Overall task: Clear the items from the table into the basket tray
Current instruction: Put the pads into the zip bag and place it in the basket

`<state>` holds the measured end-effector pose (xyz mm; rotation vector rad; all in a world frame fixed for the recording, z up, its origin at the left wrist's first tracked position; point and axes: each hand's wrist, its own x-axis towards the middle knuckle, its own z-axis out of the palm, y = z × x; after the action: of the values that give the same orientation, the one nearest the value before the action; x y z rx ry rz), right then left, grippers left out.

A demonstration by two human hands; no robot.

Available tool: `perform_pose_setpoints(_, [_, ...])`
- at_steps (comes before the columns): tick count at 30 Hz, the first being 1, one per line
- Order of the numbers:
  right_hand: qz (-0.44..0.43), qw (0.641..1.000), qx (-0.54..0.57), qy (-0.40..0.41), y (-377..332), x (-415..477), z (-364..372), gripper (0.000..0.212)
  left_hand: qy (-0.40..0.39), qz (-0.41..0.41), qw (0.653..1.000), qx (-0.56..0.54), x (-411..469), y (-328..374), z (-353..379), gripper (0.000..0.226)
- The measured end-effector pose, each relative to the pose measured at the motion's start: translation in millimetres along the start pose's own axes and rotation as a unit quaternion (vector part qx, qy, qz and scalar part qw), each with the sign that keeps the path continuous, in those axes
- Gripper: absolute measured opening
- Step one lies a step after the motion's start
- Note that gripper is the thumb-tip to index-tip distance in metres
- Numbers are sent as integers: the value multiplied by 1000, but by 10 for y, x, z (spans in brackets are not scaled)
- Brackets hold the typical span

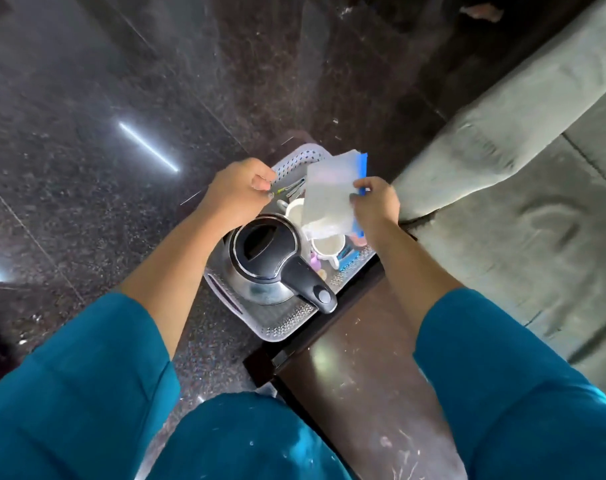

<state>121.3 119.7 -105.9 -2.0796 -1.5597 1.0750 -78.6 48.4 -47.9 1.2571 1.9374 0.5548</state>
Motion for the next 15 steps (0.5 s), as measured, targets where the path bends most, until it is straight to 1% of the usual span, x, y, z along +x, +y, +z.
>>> perform_pose_setpoints(2, [-2,1000,-7,-27,-45,91,164,30,-21,-8,1000,2,105,-49,19,28])
perform_pose_setpoints(4, [5,999,0,-37,-97,202,278,30,-47,-2,999,10,212,-60,32,30])
perform_pose_setpoints(6, [21,999,6,-38,-172,327,369,31,-58,0,998,24,344,-64,35,30])
perform_pose_setpoints(8, [39,998,39,-30,-241,399,443,24,-74,-7,997,31,465,-62,41,29])
perform_pose_setpoints(11, [40,993,108,4,-323,372,585,15,-141,-19,990,7,613,-51,90,30])
perform_pose_setpoints(13, [48,994,101,-8,-356,233,751,11,-197,-21,980,-4,646,-51,155,41])
perform_pose_setpoints(15, [64,991,85,-75,-361,107,935,40,-233,-11,972,24,664,-82,228,51])
